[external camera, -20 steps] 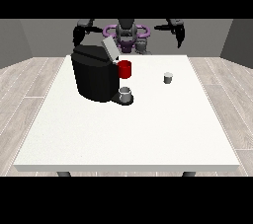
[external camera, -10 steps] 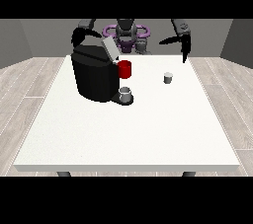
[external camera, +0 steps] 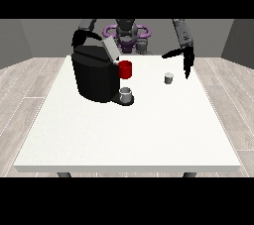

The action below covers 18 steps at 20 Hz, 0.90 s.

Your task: Insert the coffee pod into the coffee machine and close the lid

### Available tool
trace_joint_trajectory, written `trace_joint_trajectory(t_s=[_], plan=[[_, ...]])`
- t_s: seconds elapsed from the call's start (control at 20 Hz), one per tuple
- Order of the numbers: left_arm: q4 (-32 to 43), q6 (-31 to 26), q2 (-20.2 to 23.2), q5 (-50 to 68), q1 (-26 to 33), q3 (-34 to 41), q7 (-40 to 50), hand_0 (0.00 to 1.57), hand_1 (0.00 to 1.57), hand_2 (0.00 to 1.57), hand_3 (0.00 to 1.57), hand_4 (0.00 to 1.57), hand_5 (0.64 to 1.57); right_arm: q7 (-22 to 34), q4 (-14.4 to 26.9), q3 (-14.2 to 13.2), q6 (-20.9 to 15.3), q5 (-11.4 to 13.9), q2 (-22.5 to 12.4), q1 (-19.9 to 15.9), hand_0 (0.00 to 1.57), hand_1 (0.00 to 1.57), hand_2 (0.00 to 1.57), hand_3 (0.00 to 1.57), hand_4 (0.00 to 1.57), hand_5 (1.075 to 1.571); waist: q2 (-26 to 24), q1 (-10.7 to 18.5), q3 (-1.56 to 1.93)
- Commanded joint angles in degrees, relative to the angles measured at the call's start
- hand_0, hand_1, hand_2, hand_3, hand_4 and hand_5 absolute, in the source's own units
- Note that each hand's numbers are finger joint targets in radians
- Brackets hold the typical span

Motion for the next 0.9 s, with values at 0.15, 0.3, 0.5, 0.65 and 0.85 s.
trace_joint_trajectory(t_s=[0.15, 0.3, 0.5, 0.65, 0.85], plan=[[7.4, 1.2, -0.4, -6.1, -3.1, -3.5, 0.1, 0.00, 0.00, 0.00, 0.00, 0.00, 1.571, 2.6, 1.6, -0.2, -1.0, 0.7, 0.2, -1.3, 0.00, 0.00, 0.00, 0.00, 0.35, 1.571, -1.1, 0.5, 0.01], [7.7, 3.7, -3.2, -9.0, -4.6, -5.9, -0.6, 0.00, 0.00, 0.37, 0.00, 0.00, 1.571, 3.1, 5.8, -2.5, -2.2, 0.2, -0.1, -4.4, 0.00, 0.00, 0.00, 0.00, 0.39, 1.571, -0.9, 2.1, 0.02], [12.1, 4.9, -0.9, -10.6, -7.8, -4.5, -2.0, 0.45, 0.45, 0.61, 0.30, 0.00, 1.571, 5.9, 5.6, -2.4, -1.6, 1.1, -1.8, -6.2, 0.00, 0.00, 0.00, 0.00, 0.39, 1.571, 1.7, 0.7, 0.00], [13.5, 5.3, 1.1, -12.5, -6.5, -4.9, -4.7, 0.81, 0.81, 0.85, 0.50, 0.00, 1.571, 1.5, 8.6, -4.2, -1.2, 0.4, -2.0, -6.0, 0.00, 0.00, 0.00, 0.00, 0.42, 1.571, 3.1, 2.0, 0.01], [15.7, 5.5, 1.7, -16.6, -6.3, -7.7, -5.3, 0.63, 0.63, 0.76, 0.49, 0.00, 1.571, 6.0, 8.0, -3.4, -3.1, 1.9, -1.7, -8.0, 0.00, 0.00, 0.00, 0.00, 0.41, 1.571, 1.3, 2.5, 0.00]])
